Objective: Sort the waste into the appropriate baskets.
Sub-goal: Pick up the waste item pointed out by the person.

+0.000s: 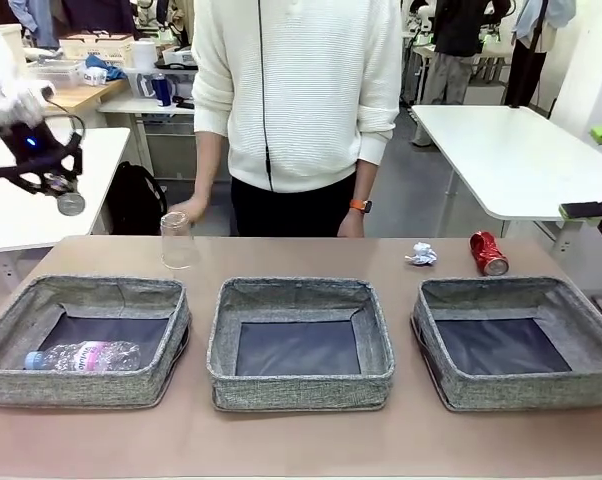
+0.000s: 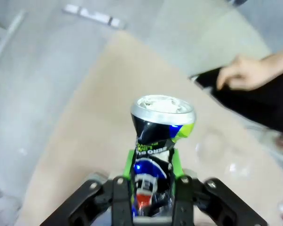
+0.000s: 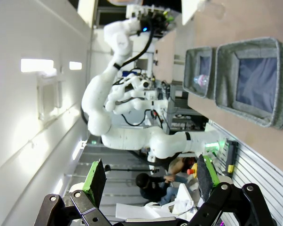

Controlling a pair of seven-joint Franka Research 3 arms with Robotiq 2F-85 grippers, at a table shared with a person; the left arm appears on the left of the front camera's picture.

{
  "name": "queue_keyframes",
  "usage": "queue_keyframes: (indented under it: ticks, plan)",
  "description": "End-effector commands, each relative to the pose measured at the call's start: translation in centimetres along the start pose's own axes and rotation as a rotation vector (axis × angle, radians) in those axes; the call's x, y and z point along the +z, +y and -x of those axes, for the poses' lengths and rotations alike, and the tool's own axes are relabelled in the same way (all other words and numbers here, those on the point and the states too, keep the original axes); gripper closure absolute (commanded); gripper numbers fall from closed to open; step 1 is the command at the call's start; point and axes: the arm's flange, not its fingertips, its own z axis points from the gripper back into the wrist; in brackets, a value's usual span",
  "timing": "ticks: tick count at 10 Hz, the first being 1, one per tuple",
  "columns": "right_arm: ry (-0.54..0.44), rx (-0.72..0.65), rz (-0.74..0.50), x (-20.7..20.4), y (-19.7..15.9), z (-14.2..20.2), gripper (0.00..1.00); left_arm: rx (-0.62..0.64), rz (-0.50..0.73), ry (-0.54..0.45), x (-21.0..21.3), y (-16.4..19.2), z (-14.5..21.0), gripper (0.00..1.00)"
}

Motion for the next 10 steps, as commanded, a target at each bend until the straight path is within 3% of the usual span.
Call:
queue_keyframes:
  ticks: [1, 3, 4, 5, 9, 10]
  plan:
    - [-0.007, -0.015, -0.013, -0.1, 0.6, 0.0, 0.00, -0.180, -0.081, 0.260, 3.9, 1.3, 6.4, 1.00]
    - [-0.007, -0.015, -0.013, -0.1, 0.6, 0.0, 0.00, -0.310, -0.086, 0.364, 5.0, 2.3, 13.2, 1.00]
    - [-0.007, -0.015, -0.013, -0.1, 0.6, 0.0, 0.00, -0.359, -0.098, 0.376, 4.6, 2.8, 14.6, 1.00]
    - [-0.007, -0.015, -0.013, -0.1, 0.6, 0.0, 0.00, -0.246, -0.068, 0.327, 5.6, 1.5, 11.4, 1.00]
    - [-0.007, -0.015, -0.013, -0.1, 0.6, 0.0, 0.00, -0.246, -0.068, 0.327, 5.6, 1.5, 11.4, 1.00]
    - [-0.007, -0.015, -0.013, -0.1, 0.6, 0.0, 0.00, -0.266, -0.074, 0.334, 5.6, 2.0, 11.5, 0.67]
